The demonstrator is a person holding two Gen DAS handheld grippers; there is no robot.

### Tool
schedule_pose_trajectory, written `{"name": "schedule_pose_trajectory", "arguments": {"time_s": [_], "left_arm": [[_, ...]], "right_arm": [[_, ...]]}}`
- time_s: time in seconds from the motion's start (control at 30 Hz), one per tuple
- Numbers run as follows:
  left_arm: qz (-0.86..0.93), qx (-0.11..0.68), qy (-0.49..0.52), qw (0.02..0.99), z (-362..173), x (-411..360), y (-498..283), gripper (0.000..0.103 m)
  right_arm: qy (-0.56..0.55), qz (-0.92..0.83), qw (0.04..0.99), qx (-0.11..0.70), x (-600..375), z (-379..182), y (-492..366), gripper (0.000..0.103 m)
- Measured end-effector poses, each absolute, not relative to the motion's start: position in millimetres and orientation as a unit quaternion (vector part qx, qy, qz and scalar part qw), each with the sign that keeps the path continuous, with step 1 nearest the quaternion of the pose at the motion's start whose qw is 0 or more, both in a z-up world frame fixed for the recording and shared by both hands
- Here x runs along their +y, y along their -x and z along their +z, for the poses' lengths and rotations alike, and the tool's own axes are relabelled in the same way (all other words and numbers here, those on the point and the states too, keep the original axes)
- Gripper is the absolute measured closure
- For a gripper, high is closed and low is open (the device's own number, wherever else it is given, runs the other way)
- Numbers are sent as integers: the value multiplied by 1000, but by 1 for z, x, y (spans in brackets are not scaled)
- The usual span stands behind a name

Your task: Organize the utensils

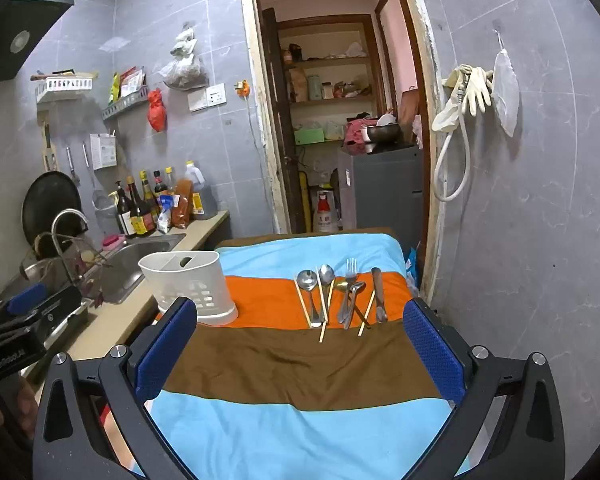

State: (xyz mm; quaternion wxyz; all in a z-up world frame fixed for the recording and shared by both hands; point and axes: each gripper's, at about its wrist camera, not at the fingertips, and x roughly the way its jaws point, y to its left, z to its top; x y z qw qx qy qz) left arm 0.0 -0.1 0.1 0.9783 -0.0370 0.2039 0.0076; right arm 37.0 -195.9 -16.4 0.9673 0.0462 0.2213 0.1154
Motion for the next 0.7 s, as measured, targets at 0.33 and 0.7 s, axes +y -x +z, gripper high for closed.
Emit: {"name": "schedule_pose_trajectory", "arguments": {"time_s": [0.33,0.7], "left_arm": [[8,202,34,979,0,0,0,6],[9,205,41,978,12,7,3,6]], "right_arm": [[-47,118,968,218,-196,-16,-37,0],[-46,117,967,219,-194,-17,-37,0]]}}
